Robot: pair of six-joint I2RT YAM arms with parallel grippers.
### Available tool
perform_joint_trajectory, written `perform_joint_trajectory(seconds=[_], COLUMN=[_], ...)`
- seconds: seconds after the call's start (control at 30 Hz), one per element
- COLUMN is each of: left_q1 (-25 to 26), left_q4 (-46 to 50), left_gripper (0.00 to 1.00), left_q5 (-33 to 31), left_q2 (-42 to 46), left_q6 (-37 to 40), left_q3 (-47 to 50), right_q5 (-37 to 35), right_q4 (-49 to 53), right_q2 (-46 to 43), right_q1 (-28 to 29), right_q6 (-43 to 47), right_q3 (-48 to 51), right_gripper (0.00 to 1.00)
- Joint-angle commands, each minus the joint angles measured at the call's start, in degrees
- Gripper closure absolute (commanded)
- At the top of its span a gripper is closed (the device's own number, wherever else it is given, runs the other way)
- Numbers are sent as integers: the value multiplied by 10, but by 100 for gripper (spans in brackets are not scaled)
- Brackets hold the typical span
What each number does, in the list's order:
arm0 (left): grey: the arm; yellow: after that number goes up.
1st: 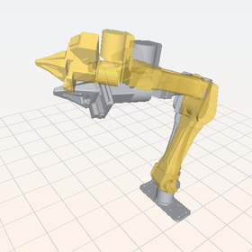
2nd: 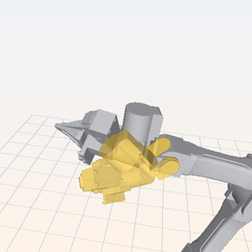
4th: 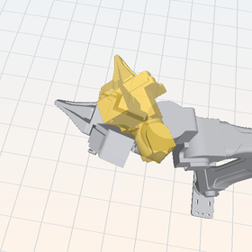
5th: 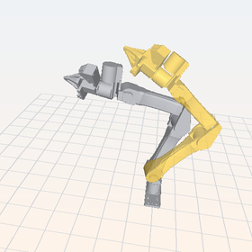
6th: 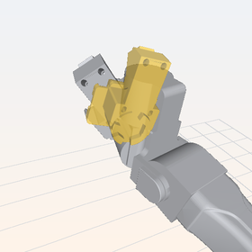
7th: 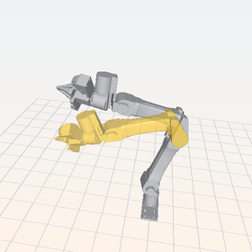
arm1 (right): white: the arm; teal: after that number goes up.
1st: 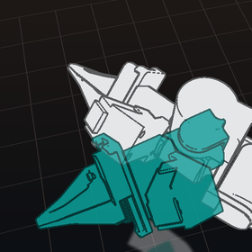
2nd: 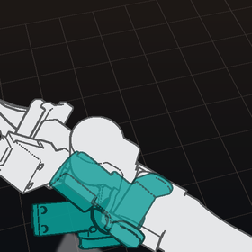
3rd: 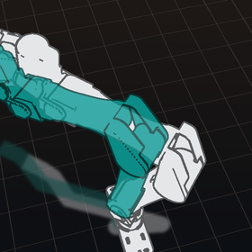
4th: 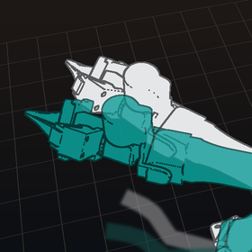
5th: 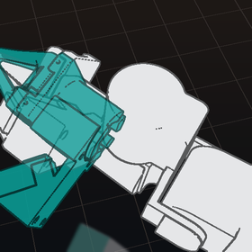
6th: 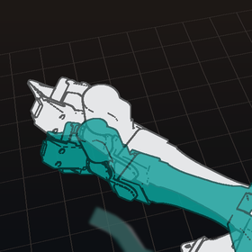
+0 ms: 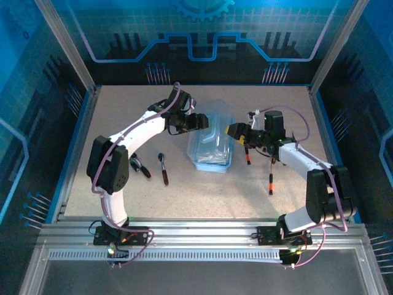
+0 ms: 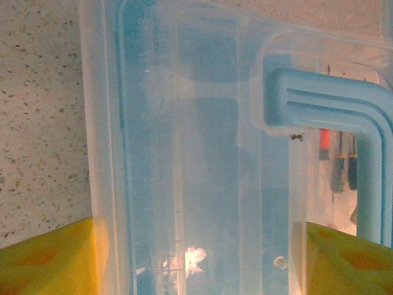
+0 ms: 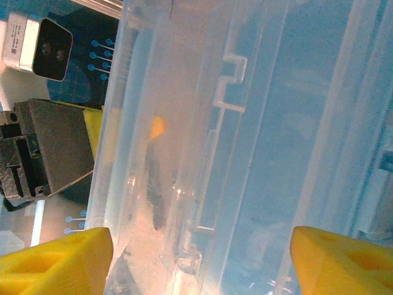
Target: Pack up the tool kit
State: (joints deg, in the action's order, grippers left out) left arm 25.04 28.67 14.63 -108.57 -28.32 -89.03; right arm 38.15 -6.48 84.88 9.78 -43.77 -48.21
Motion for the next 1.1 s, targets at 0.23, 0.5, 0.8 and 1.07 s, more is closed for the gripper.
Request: perform_joint_trajectory(seconds=[0.23, 0.5, 0.8, 1.07], left_q1=[-25, -40, -86, -117], left_q4=[-129, -103, -84, -133], left_gripper=[36, 1, 1, 1], left_q5=[131, 130, 114, 140], left_q2=[14, 50, 102, 104], left_q6=[-18, 11, 21, -8], left_q3=[44, 44, 81, 145], right_q5=[27, 23, 4, -23], right_q4=[-24, -17, 17, 72], right_q2=[24, 37, 50, 79], right_q1=[34, 43, 66, 102], right_q6=[-25, -29, -18, 4], right_q3=[-61, -89, -137, -214], right_gripper=[27, 27, 28, 28])
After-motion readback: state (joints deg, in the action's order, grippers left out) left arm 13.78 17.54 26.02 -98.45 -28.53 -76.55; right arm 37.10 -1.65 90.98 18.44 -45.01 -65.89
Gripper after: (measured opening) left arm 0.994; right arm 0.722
